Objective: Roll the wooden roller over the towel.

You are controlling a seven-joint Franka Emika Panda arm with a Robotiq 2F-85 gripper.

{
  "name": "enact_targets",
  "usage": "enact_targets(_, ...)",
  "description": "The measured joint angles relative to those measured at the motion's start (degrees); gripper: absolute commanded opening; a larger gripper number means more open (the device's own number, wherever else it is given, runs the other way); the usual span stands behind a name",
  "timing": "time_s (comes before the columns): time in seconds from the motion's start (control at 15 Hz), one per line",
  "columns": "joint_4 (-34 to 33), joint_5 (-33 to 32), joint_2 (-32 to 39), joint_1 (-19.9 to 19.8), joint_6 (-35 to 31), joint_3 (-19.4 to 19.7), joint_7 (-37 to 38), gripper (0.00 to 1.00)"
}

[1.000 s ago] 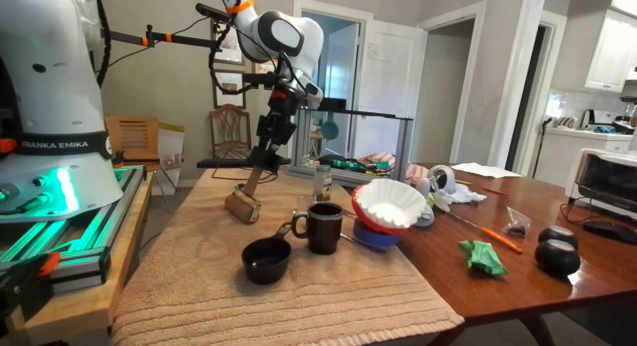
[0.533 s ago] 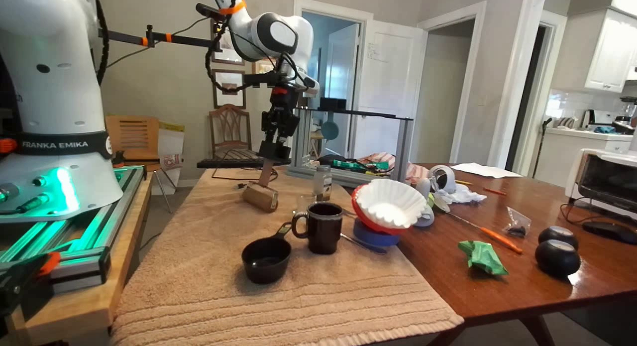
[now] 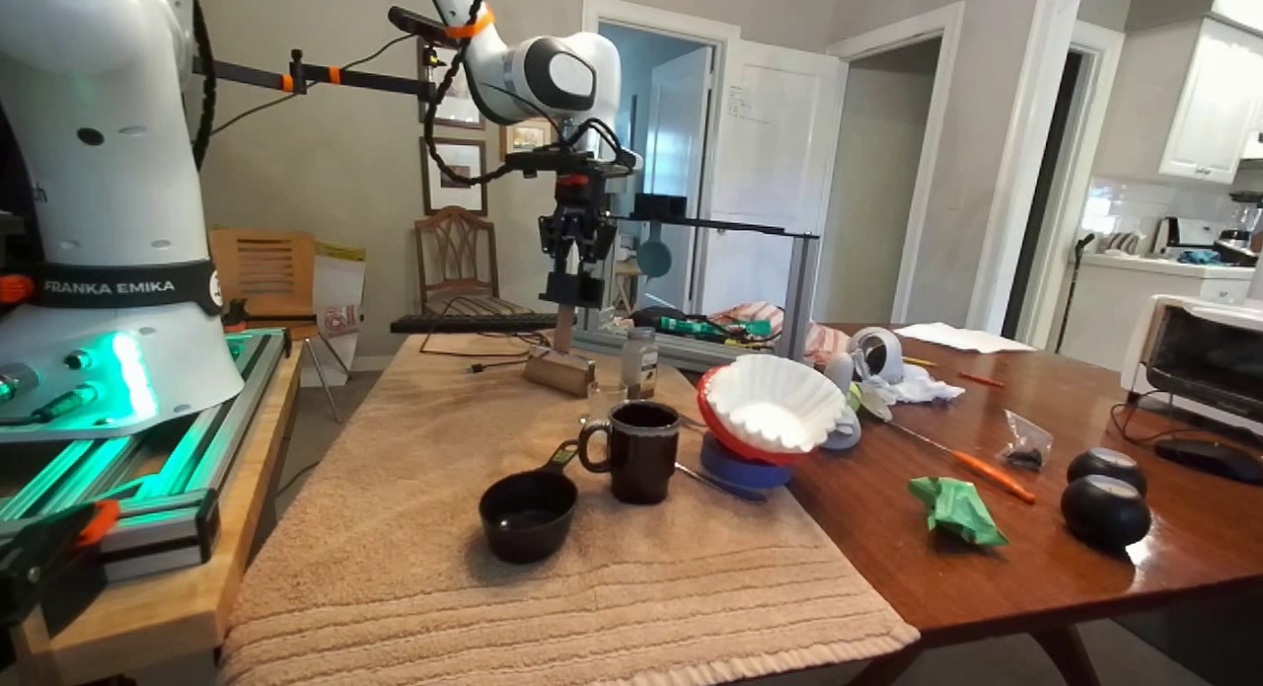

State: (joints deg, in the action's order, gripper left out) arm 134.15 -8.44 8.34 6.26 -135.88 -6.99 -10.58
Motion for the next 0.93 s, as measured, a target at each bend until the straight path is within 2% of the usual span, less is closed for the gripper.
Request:
enact_targets(0.4, -3.3, 1.9, 2.4, -1.1, 1.7, 0.1, -5.6, 0.22)
enact_targets(0.93, -0.1, 3.1, 0.6, -5.1, 12.7, 3.4, -7.6, 0.22)
